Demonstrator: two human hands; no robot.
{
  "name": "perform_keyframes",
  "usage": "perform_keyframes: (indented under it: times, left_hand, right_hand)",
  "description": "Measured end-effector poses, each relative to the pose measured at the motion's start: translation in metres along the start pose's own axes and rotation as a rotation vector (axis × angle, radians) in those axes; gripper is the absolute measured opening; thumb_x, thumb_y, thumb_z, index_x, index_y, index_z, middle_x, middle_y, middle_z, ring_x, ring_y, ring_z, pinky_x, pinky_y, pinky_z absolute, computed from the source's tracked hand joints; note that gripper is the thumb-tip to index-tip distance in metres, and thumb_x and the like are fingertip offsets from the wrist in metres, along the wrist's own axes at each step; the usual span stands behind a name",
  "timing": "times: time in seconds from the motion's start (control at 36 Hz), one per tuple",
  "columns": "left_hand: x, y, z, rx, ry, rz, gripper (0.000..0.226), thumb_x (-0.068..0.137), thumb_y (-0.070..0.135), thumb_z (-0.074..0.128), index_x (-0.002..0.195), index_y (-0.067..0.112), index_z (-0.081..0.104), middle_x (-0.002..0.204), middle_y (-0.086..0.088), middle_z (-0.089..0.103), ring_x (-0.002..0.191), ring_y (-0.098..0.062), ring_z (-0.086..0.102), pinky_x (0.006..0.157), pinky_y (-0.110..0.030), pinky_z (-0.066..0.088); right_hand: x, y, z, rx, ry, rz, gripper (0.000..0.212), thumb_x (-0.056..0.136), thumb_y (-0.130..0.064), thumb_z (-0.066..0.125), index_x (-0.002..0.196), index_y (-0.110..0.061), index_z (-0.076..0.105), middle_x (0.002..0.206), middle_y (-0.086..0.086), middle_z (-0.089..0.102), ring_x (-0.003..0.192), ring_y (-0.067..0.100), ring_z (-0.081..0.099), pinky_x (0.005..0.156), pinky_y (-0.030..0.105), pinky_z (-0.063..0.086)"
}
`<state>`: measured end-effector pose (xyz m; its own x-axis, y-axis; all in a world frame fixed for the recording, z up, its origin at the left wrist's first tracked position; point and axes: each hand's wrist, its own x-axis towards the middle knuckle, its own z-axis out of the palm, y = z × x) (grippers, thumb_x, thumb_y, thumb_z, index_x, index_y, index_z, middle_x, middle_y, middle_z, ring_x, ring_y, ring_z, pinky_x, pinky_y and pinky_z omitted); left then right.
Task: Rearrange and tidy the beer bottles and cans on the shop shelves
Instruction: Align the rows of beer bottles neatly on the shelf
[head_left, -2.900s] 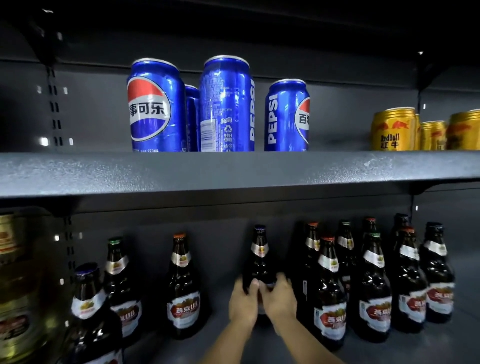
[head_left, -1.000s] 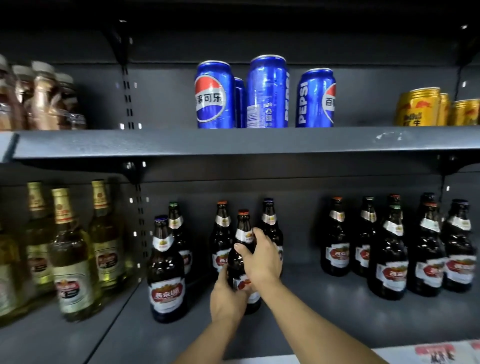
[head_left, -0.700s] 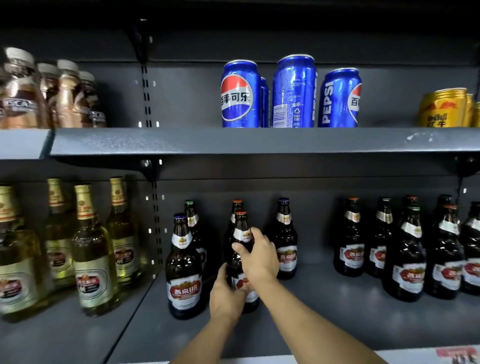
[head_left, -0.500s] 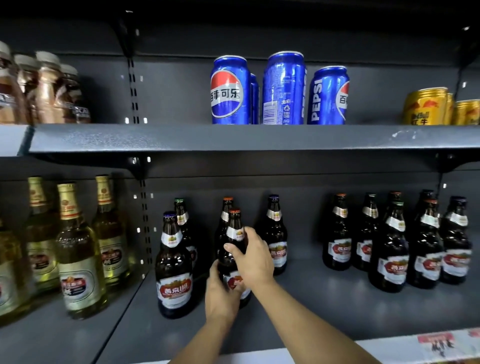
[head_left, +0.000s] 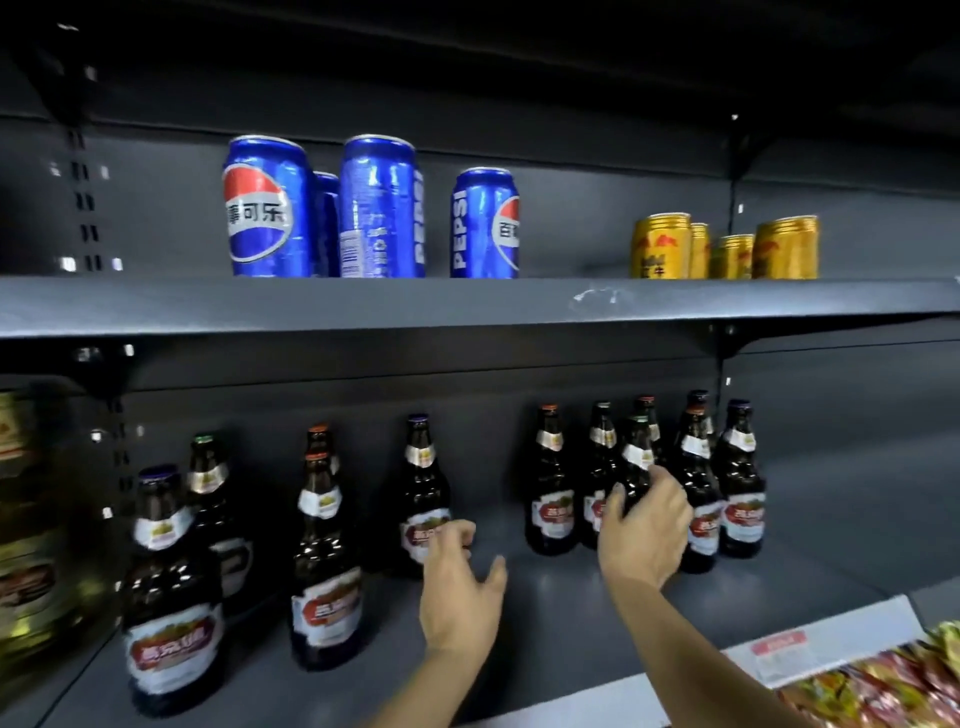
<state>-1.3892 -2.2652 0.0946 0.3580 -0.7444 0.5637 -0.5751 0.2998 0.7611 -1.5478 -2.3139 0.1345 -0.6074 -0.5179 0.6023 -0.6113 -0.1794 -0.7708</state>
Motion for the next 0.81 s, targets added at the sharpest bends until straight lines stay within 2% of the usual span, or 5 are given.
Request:
perform_keyframes:
  times: [0.17, 0.31, 0.44, 0.58, 0.81]
  left_hand:
    - [0.005, 0.028, 0.067, 0.025, -0.253, -0.114, 0.04, 0.082, 0.022, 0.071, 0.113, 0.027, 0.046, 0.114, 0.009, 0.047, 0.11, -0.01, 0.052, 0.085, -0.023, 0.044]
    - [0.006, 0.047, 0.104, 0.0, -0.405, -0.179, 0.059, 0.084, 0.023, 0.071, 0.135, 0.025, 0.042, 0.132, 0.008, 0.044, 0.125, -0.012, 0.046, 0.096, -0.018, 0.037]
    - [0.003, 0.054, 0.117, -0.021, -0.483, -0.216, 0.08, 0.081, 0.019, 0.073, 0.147, 0.026, 0.029, 0.14, 0.011, 0.038, 0.13, -0.014, 0.043, 0.103, -0.031, 0.043]
    - [0.006, 0.044, 0.106, 0.03, -0.502, -0.216, 0.078, 0.084, 0.023, 0.07, 0.148, 0.022, 0.025, 0.147, 0.003, 0.034, 0.135, -0.013, 0.035, 0.097, -0.014, 0.03]
    - [0.011, 0.01, 0.073, -0.003, -0.462, -0.3, 0.089, 0.08, 0.028, 0.076, 0.149, 0.018, 0.022, 0.149, 0.0, 0.032, 0.136, -0.015, 0.035, 0.105, -0.02, 0.031]
  right_hand:
    - [0.041, 0.029, -0.007, -0.013, -0.237, 0.032, 0.063, 0.094, -0.032, 0.057, 0.144, -0.005, 0.031, 0.146, 0.014, 0.039, 0.134, 0.033, 0.036, 0.1, 0.046, 0.037]
    - [0.058, 0.039, -0.001, -0.118, -0.499, -0.027, 0.078, 0.092, -0.036, 0.06, 0.15, -0.01, 0.016, 0.153, 0.008, 0.031, 0.138, 0.03, 0.029, 0.103, 0.041, 0.036]
    - [0.064, 0.042, 0.007, -0.296, -0.519, -0.058, 0.098, 0.085, -0.051, 0.064, 0.152, -0.009, 0.006, 0.15, 0.006, 0.037, 0.131, 0.029, 0.034, 0.099, 0.036, 0.038]
    - [0.066, 0.037, 0.016, -0.235, -0.544, 0.015, 0.084, 0.086, -0.037, 0.068, 0.146, -0.006, 0.017, 0.145, 0.014, 0.036, 0.131, 0.037, 0.035, 0.097, 0.044, 0.04]
    - [0.036, 0.007, 0.012, -0.268, -0.556, -0.12, 0.072, 0.084, -0.042, 0.069, 0.137, -0.017, 0.028, 0.136, 0.003, 0.039, 0.126, 0.029, 0.04, 0.083, 0.041, 0.045]
